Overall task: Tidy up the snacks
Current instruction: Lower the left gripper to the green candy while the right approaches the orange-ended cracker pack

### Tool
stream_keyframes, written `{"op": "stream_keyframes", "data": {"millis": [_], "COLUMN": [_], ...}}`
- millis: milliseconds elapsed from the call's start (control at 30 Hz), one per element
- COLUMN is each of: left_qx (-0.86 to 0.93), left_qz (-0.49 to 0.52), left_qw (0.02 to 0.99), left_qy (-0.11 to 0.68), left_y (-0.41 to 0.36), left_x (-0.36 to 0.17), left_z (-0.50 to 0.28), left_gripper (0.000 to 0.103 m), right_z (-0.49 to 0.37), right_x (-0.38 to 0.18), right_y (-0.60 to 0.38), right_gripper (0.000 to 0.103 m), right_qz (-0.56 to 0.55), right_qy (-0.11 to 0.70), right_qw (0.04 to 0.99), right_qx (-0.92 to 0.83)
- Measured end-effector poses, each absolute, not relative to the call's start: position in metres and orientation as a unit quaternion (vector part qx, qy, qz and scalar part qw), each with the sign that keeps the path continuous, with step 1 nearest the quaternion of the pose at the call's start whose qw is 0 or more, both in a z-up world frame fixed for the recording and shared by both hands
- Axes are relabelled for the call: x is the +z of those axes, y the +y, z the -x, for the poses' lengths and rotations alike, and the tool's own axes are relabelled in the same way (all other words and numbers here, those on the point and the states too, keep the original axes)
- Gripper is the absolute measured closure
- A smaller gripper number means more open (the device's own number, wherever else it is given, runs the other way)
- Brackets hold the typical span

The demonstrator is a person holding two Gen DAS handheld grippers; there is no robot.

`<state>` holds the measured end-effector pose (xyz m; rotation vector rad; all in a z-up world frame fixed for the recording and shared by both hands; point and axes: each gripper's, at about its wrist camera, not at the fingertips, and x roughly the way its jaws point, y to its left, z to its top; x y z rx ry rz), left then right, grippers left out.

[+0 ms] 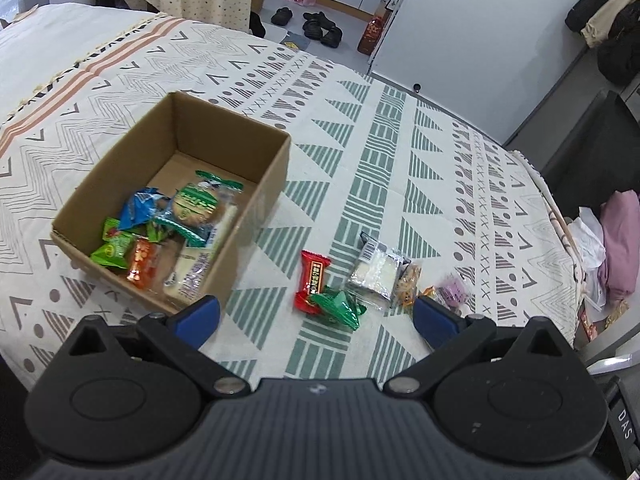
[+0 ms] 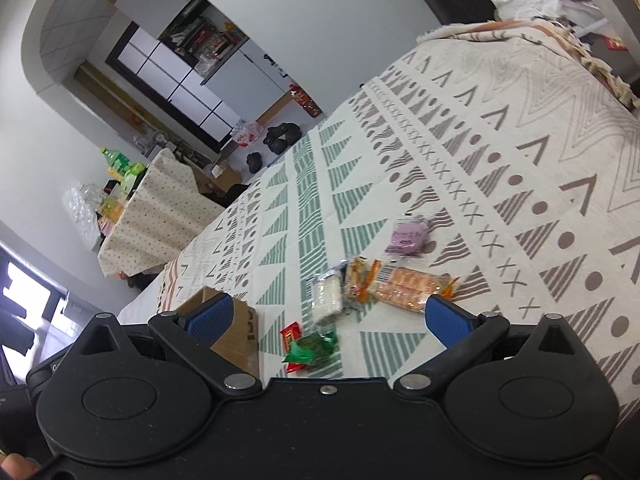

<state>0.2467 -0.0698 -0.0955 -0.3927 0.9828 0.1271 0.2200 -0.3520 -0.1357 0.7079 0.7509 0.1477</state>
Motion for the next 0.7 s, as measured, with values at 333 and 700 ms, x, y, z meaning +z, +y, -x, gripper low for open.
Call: {"op": "stream_keyframes", "data": {"millis": [333,700], "left_qx": [0.051,0.054], "left_qz": [0.187,0.204], "left_qw": [0.855,0.834], "left_qy": [0.48,0.511], "left_y": [-0.089,-0.098], "left_x": [-0.12,-0.162], "left_z": [-0.26,-0.287], "left_gripper": [0.002,0.021], "right_z": [-0.229,-0.249], "right_x": [-0.168,-0.197], "right_y": [-0.374,-0.386], "right_gripper": [0.0,0.005], "right_qz": [-0.376,-0.411], "right_qy": [0.381,0.403], "right_qw": [0.843,0.816], "right_qx": [0.052,0.047]}}
